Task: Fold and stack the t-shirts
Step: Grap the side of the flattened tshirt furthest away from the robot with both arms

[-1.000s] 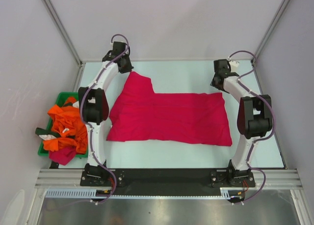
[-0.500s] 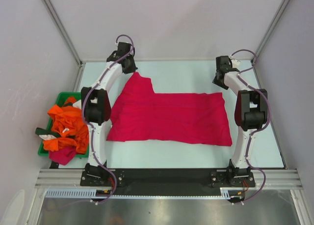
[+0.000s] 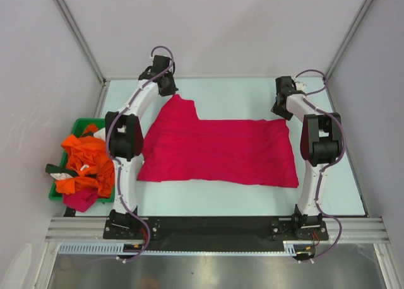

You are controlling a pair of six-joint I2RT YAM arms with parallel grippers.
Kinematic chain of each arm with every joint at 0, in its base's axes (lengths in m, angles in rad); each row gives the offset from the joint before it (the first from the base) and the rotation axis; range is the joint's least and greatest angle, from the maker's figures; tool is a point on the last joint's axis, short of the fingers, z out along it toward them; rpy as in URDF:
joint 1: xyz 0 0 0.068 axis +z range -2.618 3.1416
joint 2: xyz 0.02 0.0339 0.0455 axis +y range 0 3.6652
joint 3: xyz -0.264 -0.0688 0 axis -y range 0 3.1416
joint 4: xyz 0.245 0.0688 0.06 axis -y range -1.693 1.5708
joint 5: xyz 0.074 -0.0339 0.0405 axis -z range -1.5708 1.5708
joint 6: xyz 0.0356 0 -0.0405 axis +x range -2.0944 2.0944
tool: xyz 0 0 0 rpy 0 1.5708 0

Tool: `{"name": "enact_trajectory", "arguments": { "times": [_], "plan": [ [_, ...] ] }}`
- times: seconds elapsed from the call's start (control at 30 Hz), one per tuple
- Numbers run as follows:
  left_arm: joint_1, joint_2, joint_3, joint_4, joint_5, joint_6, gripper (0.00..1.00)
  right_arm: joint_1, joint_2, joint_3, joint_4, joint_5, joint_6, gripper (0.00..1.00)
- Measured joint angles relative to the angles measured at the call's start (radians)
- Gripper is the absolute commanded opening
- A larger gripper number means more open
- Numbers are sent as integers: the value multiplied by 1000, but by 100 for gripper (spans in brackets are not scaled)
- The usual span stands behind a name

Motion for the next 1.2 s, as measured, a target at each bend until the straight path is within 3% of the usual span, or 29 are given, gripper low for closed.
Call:
{"name": "enact_trajectory", "arguments": {
  "times": [0.37, 0.47, 0.73, 1.2],
  "plan": [
    [-13, 0, -2, -11, -7, 0, 0, -2, 47, -9, -1, -14, 15, 47],
    [-13, 0, -4, -16, -13, 0, 0, -3, 47, -9, -1, -16, 18, 38],
    [-13, 0, -4, -17, -27, 0, 0, -20, 47, -9, -9, -12, 27, 0],
    [-26, -38, -23, -29, -60, 11, 0, -9, -21, -38, 9, -7, 31, 0]
  ]
}}
